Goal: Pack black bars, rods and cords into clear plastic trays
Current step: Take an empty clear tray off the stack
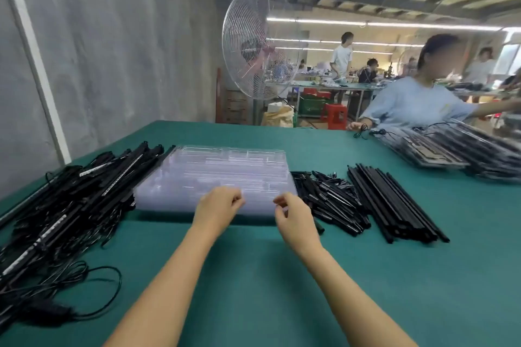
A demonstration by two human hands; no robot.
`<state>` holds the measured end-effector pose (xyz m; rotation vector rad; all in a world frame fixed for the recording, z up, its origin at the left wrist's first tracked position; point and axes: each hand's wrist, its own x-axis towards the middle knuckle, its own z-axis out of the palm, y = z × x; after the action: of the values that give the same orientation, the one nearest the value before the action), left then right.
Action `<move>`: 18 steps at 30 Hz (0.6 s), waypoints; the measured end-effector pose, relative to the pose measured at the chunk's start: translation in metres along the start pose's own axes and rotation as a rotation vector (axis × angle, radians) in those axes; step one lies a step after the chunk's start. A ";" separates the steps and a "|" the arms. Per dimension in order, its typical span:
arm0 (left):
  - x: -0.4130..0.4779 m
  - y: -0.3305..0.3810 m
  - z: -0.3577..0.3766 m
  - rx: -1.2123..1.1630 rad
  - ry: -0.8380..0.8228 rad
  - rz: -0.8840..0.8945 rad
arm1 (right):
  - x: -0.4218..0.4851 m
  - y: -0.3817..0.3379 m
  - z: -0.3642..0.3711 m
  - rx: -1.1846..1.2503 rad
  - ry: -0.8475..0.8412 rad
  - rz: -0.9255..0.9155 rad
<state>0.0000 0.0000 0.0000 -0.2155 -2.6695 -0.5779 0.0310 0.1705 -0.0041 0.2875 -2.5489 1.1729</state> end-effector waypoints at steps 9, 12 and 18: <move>0.012 -0.004 0.008 0.192 0.196 0.092 | 0.020 0.015 0.022 -0.176 0.210 0.006; 0.022 -0.002 -0.001 0.203 0.096 0.083 | 0.018 0.016 0.024 -0.313 0.314 -0.097; 0.039 -0.005 -0.012 -0.002 -0.155 -0.028 | 0.014 0.023 0.038 -0.394 0.498 -0.227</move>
<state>-0.0323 -0.0071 0.0242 -0.2330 -2.8258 -0.5945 0.0035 0.1555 -0.0384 0.1570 -2.1687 0.5523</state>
